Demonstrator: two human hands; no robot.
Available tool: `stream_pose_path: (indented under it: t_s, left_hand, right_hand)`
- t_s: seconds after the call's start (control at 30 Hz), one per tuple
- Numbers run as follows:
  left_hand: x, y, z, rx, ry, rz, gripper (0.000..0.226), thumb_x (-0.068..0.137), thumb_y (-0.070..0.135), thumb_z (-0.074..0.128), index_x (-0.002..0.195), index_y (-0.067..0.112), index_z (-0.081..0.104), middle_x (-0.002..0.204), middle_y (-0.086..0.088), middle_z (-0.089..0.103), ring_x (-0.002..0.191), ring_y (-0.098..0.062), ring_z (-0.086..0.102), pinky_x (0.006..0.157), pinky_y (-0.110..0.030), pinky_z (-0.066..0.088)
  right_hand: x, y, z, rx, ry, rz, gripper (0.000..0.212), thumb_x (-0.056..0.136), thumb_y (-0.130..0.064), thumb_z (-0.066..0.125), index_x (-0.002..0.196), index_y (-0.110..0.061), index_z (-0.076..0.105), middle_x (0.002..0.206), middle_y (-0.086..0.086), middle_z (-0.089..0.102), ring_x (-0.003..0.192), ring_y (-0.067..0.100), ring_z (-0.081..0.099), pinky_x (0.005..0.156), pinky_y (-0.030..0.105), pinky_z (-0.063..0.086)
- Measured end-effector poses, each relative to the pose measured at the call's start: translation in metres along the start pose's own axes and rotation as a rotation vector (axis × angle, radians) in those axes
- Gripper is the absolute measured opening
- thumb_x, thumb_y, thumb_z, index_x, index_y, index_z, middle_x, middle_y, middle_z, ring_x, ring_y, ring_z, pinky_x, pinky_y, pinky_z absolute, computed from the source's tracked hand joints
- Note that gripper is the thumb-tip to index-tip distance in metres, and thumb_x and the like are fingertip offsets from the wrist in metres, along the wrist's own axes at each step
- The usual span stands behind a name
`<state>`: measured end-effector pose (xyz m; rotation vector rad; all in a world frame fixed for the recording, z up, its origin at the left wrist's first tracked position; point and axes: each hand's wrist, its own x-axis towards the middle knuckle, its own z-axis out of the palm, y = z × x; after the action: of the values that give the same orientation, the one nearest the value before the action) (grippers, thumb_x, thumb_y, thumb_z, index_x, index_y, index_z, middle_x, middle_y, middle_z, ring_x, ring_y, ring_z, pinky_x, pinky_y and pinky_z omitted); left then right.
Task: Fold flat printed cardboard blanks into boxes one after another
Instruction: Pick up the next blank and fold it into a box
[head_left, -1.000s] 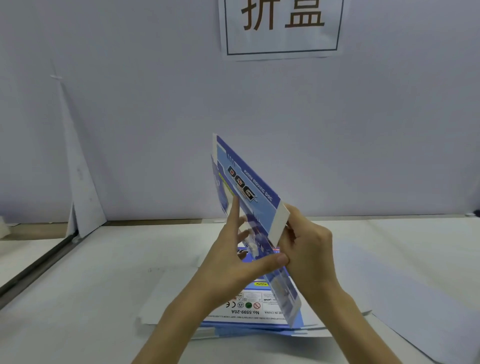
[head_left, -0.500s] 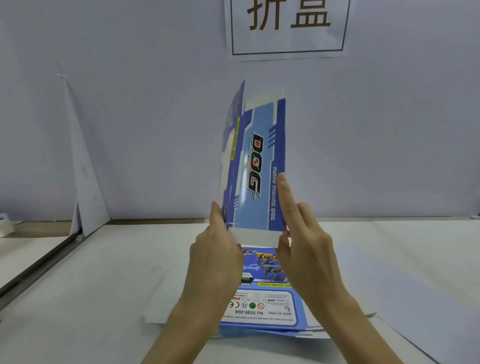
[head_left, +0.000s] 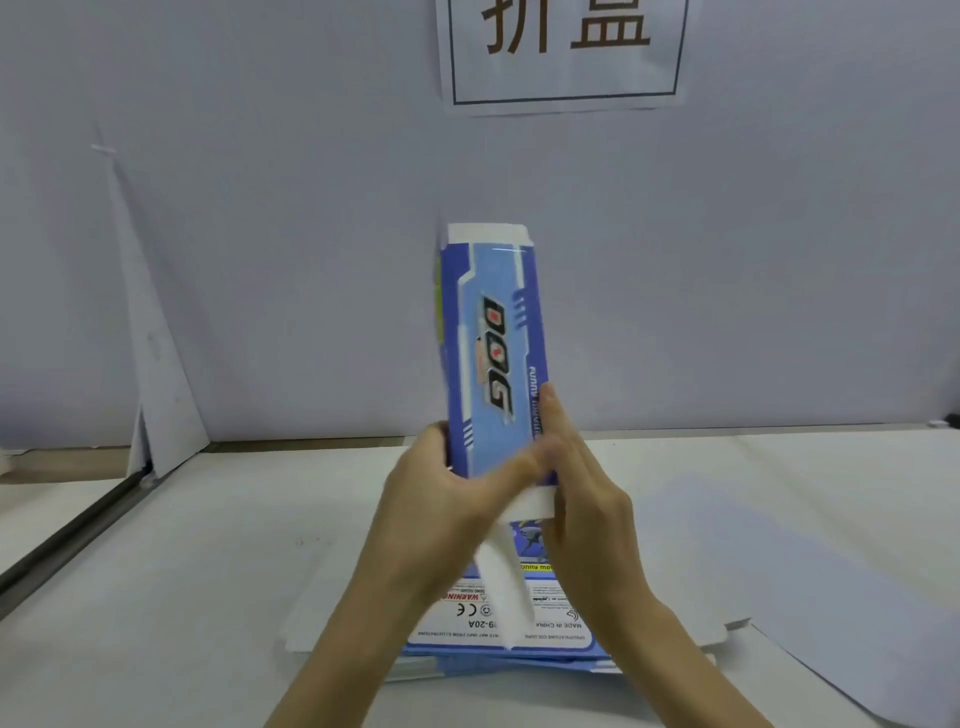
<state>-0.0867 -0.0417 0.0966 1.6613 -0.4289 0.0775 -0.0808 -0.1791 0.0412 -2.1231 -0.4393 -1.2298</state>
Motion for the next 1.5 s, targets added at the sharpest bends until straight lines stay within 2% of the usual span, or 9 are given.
stream_pose_path:
  t_s: [0.1, 0.2, 0.33, 0.47, 0.57, 0.73, 1.0, 1.1, 1.5]
  left_hand:
    - [0.01, -0.005, -0.009, -0.098, 0.185, -0.044, 0.065, 0.052, 0.059, 0.072, 0.107, 0.025, 0.062, 0.094, 0.007, 0.073, 0.08, -0.01, 0.071, 0.063, -0.027, 0.059]
    - [0.02, -0.012, -0.028, -0.12, 0.228, 0.043, 0.047, 0.06, 0.047, 0.071, 0.102, 0.027, 0.063, 0.091, 0.009, 0.074, 0.081, -0.011, 0.072, 0.061, -0.024, 0.058]
    - [0.027, -0.023, -0.047, -0.356, -0.035, -0.005, 0.049, 0.059, 0.039, 0.084, 0.102, 0.02, 0.07, 0.103, -0.005, 0.074, 0.089, -0.023, 0.072, 0.063, -0.03, 0.059]
    - [0.027, -0.029, -0.053, -0.286, -0.275, -0.106, 0.077, 0.04, 0.054, 0.092, 0.107, 0.023, 0.07, 0.109, -0.007, 0.072, 0.096, -0.025, 0.07, 0.068, -0.032, 0.059]
    - [0.027, -0.025, -0.054, -0.257, -0.237, -0.103, 0.09, 0.037, 0.059, 0.09, 0.113, 0.022, 0.061, 0.107, -0.003, 0.073, 0.095, -0.023, 0.071, 0.067, -0.03, 0.059]
    - [0.029, -0.029, -0.041, -0.291, 0.125, -0.036, 0.045, 0.067, 0.028, 0.078, 0.107, 0.016, 0.062, 0.095, -0.009, 0.074, 0.078, -0.029, 0.073, 0.065, -0.044, 0.061]
    - [0.028, -0.03, -0.036, -0.234, 0.095, -0.002, 0.04, 0.067, 0.03, 0.07, 0.105, 0.02, 0.059, 0.092, -0.005, 0.075, 0.08, -0.029, 0.073, 0.067, -0.045, 0.06]
    - [0.027, -0.027, -0.037, -0.227, 0.096, 0.006, 0.043, 0.067, 0.032, 0.07, 0.107, 0.021, 0.058, 0.094, -0.004, 0.075, 0.081, -0.028, 0.073, 0.07, -0.046, 0.06]
    - [0.027, -0.029, -0.038, -0.219, 0.136, 0.038, 0.039, 0.067, 0.033, 0.069, 0.102, 0.024, 0.057, 0.092, 0.0, 0.075, 0.078, -0.025, 0.073, 0.059, -0.036, 0.061]
  right_hand:
    - [0.002, -0.008, -0.001, -0.068, -0.072, -0.125, 0.075, 0.082, -0.011, 0.069, 0.145, -0.021, 0.031, 0.15, 0.01, 0.039, 0.139, 0.026, 0.037, 0.09, 0.048, 0.055]
    - [0.016, -0.014, -0.018, 0.314, -0.199, 0.08, 0.064, 0.084, -0.008, 0.053, 0.14, -0.036, 0.039, 0.147, -0.016, 0.038, 0.138, 0.007, 0.033, 0.083, 0.027, 0.057]
    - [0.034, -0.001, -0.044, 0.823, -0.049, 0.568, 0.037, 0.079, -0.03, 0.056, 0.115, -0.037, 0.055, 0.118, -0.005, 0.065, 0.096, 0.006, 0.068, 0.067, 0.019, 0.056]
    - [0.04, 0.006, -0.064, 0.849, -0.352, 0.768, 0.024, 0.073, -0.047, 0.07, 0.073, -0.024, 0.075, 0.085, 0.012, 0.075, 0.069, 0.026, 0.073, 0.053, 0.031, 0.057]
    - [0.038, 0.009, -0.066, 0.798, -0.33, 0.734, 0.022, 0.073, -0.042, 0.072, 0.08, -0.021, 0.075, 0.089, 0.012, 0.075, 0.076, 0.03, 0.073, 0.056, 0.032, 0.058]
    - [0.038, 0.003, -0.064, 0.686, -0.303, 0.679, 0.03, 0.074, -0.034, 0.068, 0.063, -0.006, 0.069, 0.07, 0.015, 0.072, 0.057, 0.027, 0.07, 0.043, 0.023, 0.05]
    - [0.04, 0.006, -0.067, 0.688, -0.178, 0.638, 0.008, 0.078, -0.024, 0.071, 0.071, -0.019, 0.071, 0.071, 0.009, 0.074, 0.064, 0.023, 0.072, 0.055, 0.026, 0.054]
    - [0.04, 0.006, -0.063, 0.645, -0.176, 0.658, 0.031, 0.07, -0.035, 0.071, 0.085, -0.009, 0.067, 0.075, 0.012, 0.073, 0.07, 0.027, 0.072, 0.063, 0.035, 0.057]
    - [0.039, 0.001, -0.063, 0.653, -0.151, 0.648, 0.02, 0.079, -0.025, 0.07, 0.089, -0.009, 0.065, 0.072, 0.011, 0.073, 0.062, 0.025, 0.07, 0.055, 0.029, 0.055]
